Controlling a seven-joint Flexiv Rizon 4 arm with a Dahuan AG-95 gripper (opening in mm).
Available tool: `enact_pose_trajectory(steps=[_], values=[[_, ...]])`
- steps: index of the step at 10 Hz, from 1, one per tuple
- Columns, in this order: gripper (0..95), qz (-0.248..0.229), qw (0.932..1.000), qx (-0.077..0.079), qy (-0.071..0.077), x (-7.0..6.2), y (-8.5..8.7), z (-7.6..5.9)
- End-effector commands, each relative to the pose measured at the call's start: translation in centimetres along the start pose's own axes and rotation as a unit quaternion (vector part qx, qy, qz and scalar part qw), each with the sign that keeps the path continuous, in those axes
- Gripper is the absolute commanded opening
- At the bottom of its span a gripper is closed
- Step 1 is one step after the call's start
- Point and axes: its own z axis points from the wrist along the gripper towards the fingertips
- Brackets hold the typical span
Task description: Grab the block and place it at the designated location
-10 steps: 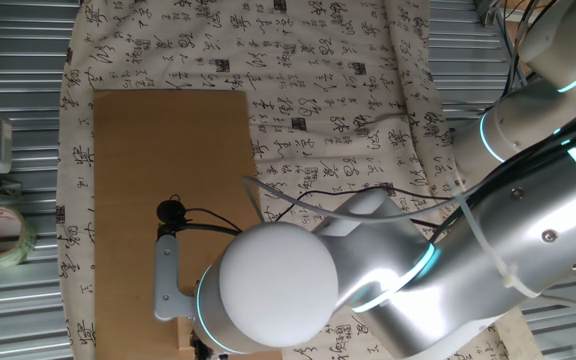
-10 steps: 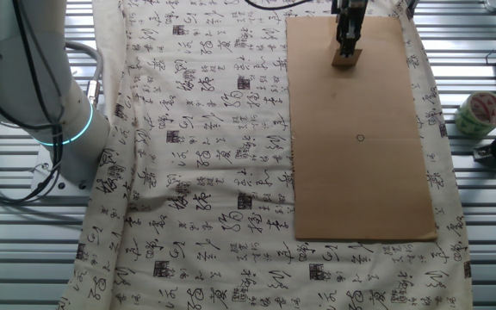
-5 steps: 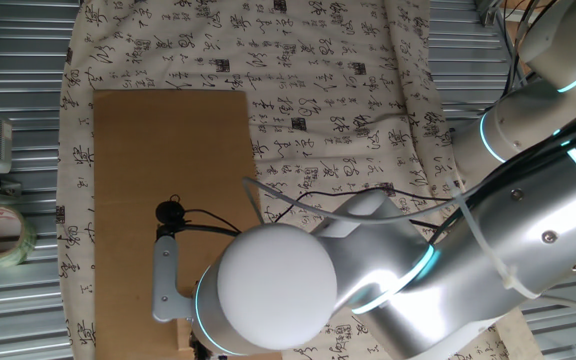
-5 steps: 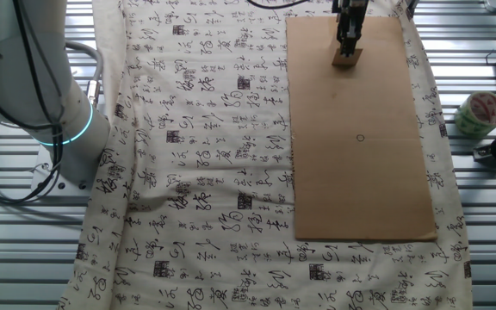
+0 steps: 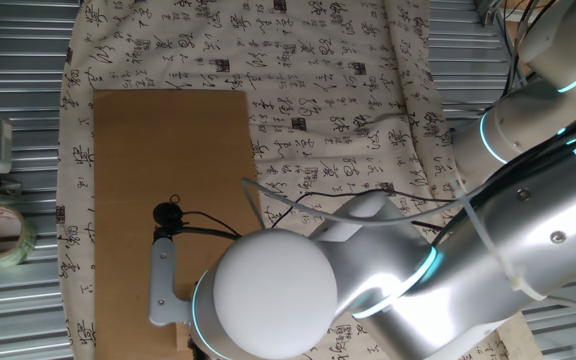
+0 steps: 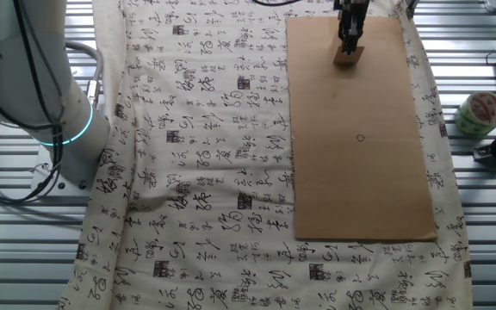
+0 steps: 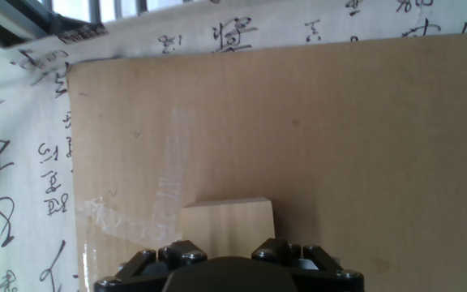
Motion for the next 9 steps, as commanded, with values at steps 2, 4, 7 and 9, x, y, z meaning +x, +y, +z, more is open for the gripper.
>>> enact_pose_trajectory(steps=[2,4,7,9], values=[[0.0,0.002,1.0000,0.002,-0.001,-0.2,0.1,-0.2],[0.0,0.003,1.0000,0.001,-0.001,-0.3,0.1,-0.6],[0.0,0.006,1.0000,0.002,-0.002,-0.3,0.2,-1.2],[0.0,0.009,1.0000,0.002,-0.001,-0.4,0.3,-1.6]])
